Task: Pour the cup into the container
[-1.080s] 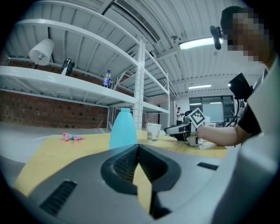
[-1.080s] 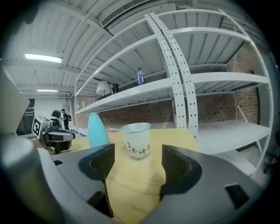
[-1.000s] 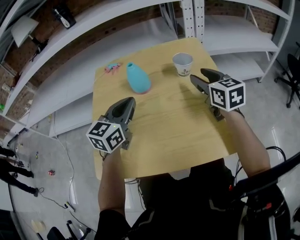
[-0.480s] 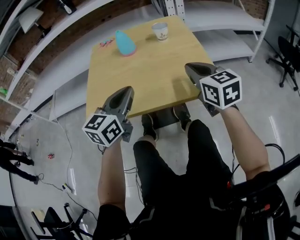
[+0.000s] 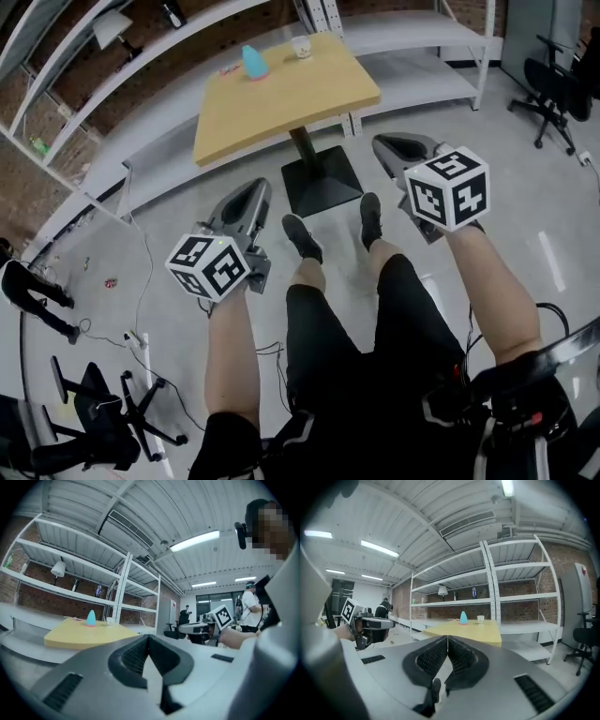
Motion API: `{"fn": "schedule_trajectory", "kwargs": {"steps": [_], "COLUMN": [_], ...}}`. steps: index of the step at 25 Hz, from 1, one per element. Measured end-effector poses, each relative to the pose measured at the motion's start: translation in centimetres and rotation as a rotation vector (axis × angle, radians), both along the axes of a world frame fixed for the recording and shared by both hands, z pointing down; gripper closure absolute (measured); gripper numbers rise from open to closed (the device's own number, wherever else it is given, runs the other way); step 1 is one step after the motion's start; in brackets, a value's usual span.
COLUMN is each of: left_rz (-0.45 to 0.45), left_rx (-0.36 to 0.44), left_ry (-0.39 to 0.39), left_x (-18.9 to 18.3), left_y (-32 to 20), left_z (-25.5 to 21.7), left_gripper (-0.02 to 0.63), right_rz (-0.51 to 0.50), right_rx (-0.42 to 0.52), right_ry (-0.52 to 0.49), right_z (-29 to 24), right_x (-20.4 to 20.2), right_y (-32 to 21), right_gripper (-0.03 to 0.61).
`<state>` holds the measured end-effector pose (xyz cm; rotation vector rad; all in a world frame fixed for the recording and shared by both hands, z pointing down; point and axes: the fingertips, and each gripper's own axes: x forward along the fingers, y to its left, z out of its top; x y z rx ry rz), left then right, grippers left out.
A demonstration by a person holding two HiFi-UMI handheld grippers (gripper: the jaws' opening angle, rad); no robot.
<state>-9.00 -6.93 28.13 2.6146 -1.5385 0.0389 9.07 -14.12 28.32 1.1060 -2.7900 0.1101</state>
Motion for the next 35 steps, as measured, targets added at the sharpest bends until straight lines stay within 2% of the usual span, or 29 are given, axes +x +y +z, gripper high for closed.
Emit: {"fn": "schedule_trajectory", "kwargs": {"steps": [6,12,19,25,29,35], "left_rz": [0.009,0.053,0.055,0.069,0.063,0.024], "left_rx": [-0.022,-0.053,-0.040,-0.077,-0.062,0.005], "left_ry": [-0.070,-0.088,-0.086,-0.082,-0.074,-0.068], "left_x": [4.9,9.5,13.8,18.4,20.6,23.3], "left_y": [13.9,24.2,35.1,47.0,54.0,63.2], "left_z": [1.4,2.7,2.7,4.1,3.8,1.2], "left_gripper": [0.615,0.615,0.615,0.615,0.615,0.615], "right_rz": [0.007,0.019,-0.006,-0.029,-0.025,-0.025], "right_rx": [-0.009,-0.021,-0.044,-0.052,-0.054,-0.026], "right_ry": [-0.011,-0.013,-0.040,-0.036,-0.061,-0.088], "right_z": [0.4,0.8,1.6,2.7,2.7,0.9], "right_x": [4.3,7.6,10.0,13.4,15.9,19.5], "right_y": [14.1,24.5,35.3,47.1,54.2,63.6], "right_gripper": [0.575,0.575,0.575,0.575,0.575,0.576]}}
